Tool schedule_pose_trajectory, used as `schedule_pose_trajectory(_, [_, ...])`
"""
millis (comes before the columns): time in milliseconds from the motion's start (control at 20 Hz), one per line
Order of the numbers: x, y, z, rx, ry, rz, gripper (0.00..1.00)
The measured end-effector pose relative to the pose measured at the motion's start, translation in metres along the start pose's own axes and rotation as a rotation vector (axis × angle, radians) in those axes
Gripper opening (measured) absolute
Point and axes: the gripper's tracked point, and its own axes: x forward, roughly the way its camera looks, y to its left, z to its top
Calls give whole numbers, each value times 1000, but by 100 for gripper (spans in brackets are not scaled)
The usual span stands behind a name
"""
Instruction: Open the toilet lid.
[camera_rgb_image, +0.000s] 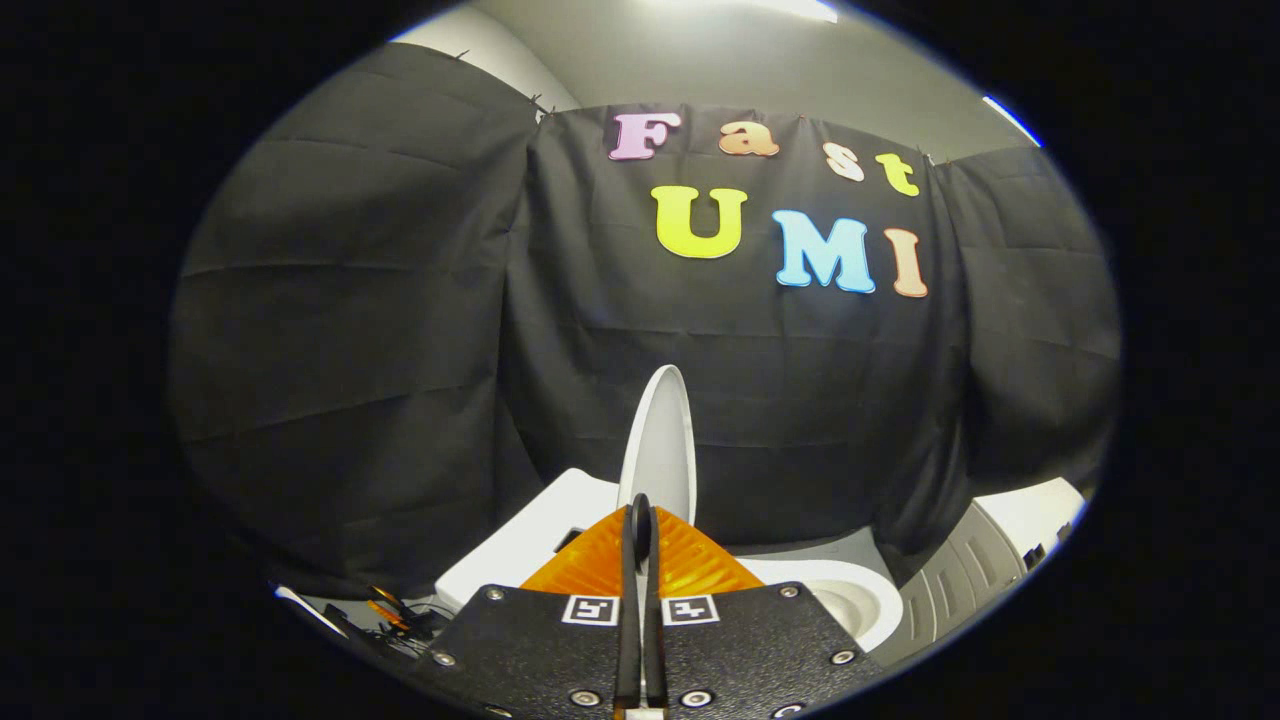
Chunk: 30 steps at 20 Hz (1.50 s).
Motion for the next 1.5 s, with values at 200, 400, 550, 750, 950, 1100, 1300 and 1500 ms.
schedule_pose_trajectory(200, [4, 14, 1, -37, -10, 11, 2])
schedule_pose_trajectory(400, [1, 13, 0, -52, -11, 24, 2])
schedule_pose_trajectory(550, [-4, 15, 3, 16, -12, 95, 12])
schedule_pose_trajectory(750, [-35, -10, 35, 100, -94, 123, 55])
schedule_pose_trajectory(950, [-62, -60, 67, 140, -203, 120, 95])
schedule_pose_trajectory(1100, [-82, -121, 78, 100, -248, 56, 95])
schedule_pose_trajectory(1300, [-108, -206, 85, -9, -289, -52, 95])
schedule_pose_trajectory(1500, [-137, -273, 78, -115, -303, -153, 95])
